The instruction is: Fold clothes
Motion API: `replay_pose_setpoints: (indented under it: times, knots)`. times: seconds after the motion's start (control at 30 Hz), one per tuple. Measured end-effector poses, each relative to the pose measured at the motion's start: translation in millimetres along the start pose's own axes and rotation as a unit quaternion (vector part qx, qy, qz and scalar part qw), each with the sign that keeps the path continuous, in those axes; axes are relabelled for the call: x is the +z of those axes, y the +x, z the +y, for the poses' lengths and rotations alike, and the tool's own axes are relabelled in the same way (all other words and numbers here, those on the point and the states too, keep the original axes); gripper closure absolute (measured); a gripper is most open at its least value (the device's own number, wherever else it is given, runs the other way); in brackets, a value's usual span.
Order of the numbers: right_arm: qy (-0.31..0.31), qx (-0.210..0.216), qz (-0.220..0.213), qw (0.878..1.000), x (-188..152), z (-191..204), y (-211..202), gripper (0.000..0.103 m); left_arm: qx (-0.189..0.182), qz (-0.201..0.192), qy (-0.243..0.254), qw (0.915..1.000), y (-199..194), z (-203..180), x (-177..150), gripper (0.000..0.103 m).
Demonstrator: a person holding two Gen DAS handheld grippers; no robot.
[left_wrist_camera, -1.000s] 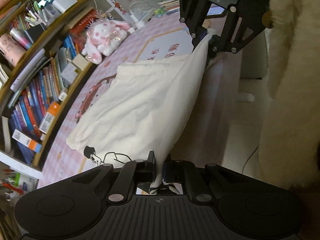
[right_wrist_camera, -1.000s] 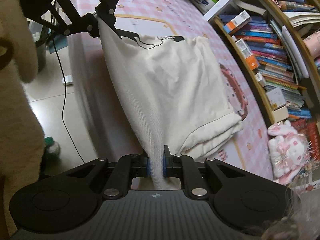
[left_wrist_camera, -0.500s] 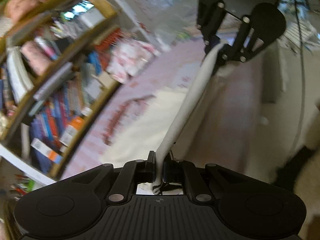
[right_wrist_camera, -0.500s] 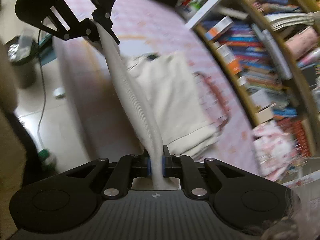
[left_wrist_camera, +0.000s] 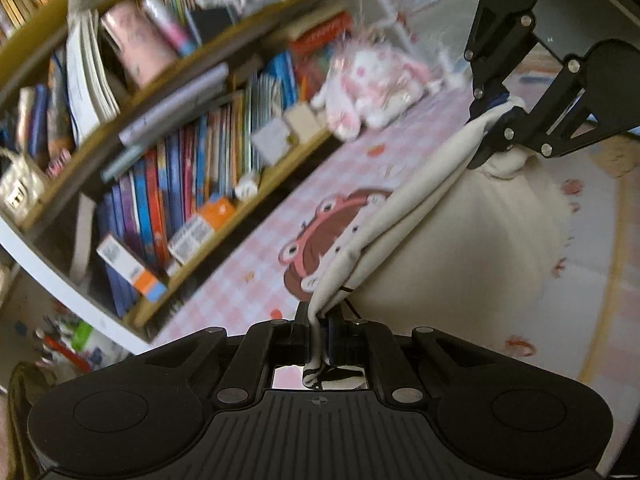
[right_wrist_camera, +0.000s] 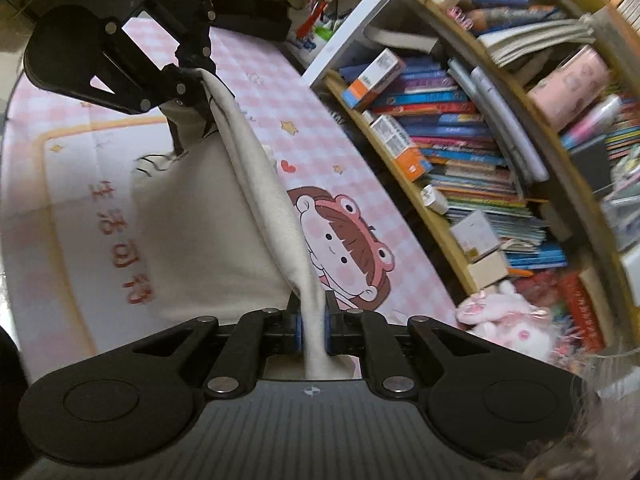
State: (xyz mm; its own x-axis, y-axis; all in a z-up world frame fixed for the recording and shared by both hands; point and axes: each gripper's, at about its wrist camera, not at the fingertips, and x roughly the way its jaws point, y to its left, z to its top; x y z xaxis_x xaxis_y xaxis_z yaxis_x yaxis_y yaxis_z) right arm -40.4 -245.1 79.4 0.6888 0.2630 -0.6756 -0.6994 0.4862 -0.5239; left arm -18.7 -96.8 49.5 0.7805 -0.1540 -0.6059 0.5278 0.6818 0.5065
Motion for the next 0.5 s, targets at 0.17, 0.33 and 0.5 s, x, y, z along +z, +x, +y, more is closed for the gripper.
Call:
replay_pose_setpoints:
  times: [0.17, 0.33, 0.5]
  knots:
    - [0.000, 0.040, 0.008, 0.999, -3, -22, 49, 0.094, 0.002, 0.041, -0.018, 0.9990, 36, 7, 3, 0.088]
    - [0.015, 0.061, 0.011, 0.998, -7, -35, 85, 0.087, 0.018, 0.084, -0.019, 0.9961, 71, 9, 5, 0.049]
    - [0.047, 0.040, 0.009, 0.998, -10, -41, 115, 0.061, 0.028, 0.098, -0.013, 0.9947, 81, 14, -2, 0.028]
